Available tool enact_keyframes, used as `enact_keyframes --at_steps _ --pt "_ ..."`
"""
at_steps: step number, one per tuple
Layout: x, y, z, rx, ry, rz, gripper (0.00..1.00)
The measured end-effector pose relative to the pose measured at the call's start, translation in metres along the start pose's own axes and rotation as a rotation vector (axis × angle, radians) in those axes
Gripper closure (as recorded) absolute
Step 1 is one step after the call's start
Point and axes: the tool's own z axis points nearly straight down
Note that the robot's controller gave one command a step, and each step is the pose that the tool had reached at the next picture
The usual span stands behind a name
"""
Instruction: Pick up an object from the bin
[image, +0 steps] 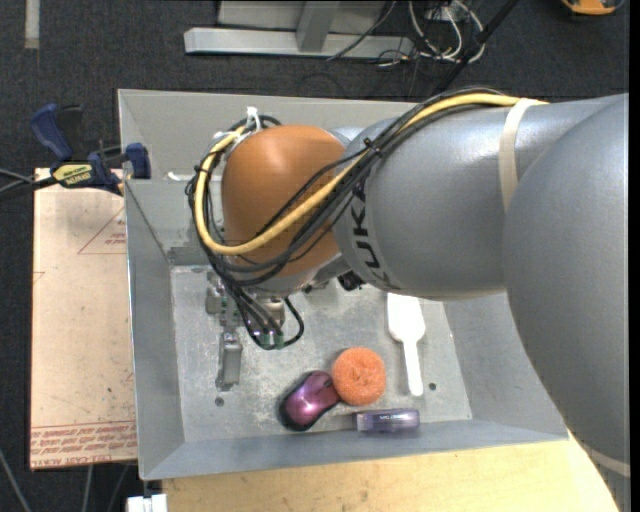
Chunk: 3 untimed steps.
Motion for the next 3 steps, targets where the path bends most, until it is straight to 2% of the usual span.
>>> enact_keyframes --at_steps 1,2,3 --pt "-0.002 -0.001 -0.005 -0.002 -0.007 0.005 0.00" --pt "-0.018 -0.029 0.034 -0.004 -0.009 0.116 0.00" --pt "-0.070 -0.080 0.058 -0.005 -0.011 0.234 0.00"
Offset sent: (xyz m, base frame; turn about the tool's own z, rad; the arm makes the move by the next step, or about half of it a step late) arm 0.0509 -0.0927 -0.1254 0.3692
